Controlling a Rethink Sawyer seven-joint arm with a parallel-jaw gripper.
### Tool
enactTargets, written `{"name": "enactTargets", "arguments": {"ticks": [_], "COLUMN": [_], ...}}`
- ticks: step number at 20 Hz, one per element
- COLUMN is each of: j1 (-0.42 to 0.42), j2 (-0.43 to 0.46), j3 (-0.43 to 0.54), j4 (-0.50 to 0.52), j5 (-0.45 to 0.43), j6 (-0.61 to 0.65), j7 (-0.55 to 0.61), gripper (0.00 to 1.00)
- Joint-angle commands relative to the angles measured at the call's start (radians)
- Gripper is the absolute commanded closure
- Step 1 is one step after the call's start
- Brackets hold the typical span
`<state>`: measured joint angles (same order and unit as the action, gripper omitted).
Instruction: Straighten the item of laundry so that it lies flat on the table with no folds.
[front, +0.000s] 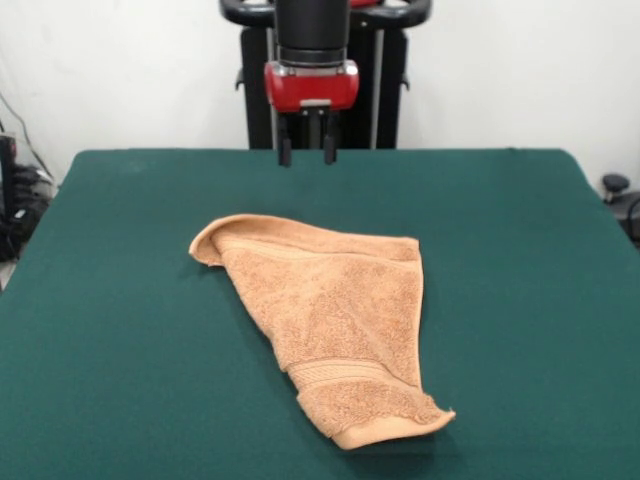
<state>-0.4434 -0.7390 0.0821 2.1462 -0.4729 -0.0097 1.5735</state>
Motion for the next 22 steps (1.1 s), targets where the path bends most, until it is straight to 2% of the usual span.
{"name": "enactTargets", "arguments": {"ticks": [1,7,11,22], "j1": [0.034,0.017,-0.006,0.0], "j2": [0.047,0.042,0.035,0.026], "j3": [0.011,0.015,0.046,0.056], "j4": [-0.066,-0.06,-0.05,-0.048], "j5": [-0.043,-0.037,-0.013,-0.026], "j6": [-0.08,-0.081,-0.036,-0.033], "j7": [0.118,0.119,0.123,0.109], "gripper": [0.0,0.0,0.0,0.0]}}
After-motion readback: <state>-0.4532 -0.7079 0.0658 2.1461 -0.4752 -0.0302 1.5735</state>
